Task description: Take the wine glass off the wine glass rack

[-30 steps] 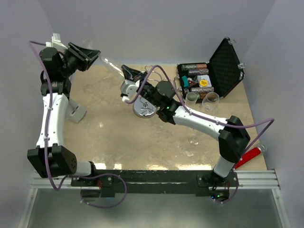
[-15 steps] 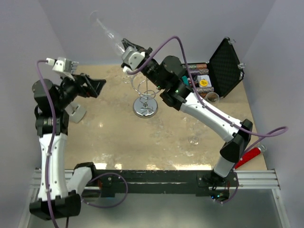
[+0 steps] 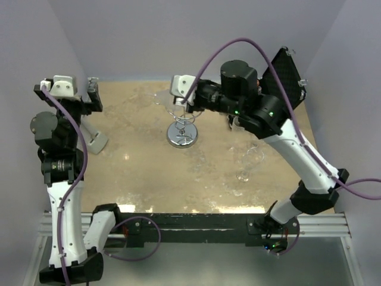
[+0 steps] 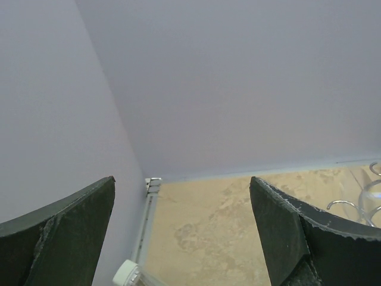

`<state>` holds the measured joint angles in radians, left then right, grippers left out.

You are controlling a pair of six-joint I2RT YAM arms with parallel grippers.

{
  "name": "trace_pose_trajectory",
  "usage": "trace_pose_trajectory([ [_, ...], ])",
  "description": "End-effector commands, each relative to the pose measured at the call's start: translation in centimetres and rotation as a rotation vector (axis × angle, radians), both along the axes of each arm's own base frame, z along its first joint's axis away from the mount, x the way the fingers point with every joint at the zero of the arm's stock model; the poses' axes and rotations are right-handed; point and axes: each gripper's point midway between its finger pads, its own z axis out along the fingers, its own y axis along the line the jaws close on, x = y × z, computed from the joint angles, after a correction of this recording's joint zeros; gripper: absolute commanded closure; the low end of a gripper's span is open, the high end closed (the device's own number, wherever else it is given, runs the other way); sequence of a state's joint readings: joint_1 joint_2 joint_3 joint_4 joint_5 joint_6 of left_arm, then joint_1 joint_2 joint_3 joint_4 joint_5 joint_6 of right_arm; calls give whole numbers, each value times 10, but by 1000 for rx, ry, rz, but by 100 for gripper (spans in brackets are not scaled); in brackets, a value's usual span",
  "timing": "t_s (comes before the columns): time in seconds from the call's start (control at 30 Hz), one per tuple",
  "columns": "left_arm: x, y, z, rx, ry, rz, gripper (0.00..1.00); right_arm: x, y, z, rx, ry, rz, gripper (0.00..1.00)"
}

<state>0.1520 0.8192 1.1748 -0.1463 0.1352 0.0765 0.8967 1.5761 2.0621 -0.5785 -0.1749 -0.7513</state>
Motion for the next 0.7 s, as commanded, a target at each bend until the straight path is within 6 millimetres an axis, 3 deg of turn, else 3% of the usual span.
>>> trace_pose_trajectory([
  [0.0,-16,10,30,56,-168,70,0,-68,-39,-42,-185,188,164,100],
  [0.07,-17,5,15,64,-166,42,0,-80,-51,-53,-225,206,179,100],
  [0.2,-14,-8,-14,59,-104,-31,1,-84,-81,-73,-272,219,97,100],
  [0.3,-11,-25,-31,79,-51,-128,3,-82,-98,-108,-371,208,59,100],
  [0.33,-10,-29,-44,74,-3,-158,4,-79,-101,-124,-409,230,35,100],
  [0.43,-7,-39,-59,69,34,-217,5,-73,-106,-158,-461,321,-26,100],
  [0.57,-4,-45,-77,58,80,-259,7,-78,-109,-174,-479,365,-24,100],
  [0.67,-3,-47,-85,57,96,-271,8,-75,-118,-200,-536,406,-75,100],
])
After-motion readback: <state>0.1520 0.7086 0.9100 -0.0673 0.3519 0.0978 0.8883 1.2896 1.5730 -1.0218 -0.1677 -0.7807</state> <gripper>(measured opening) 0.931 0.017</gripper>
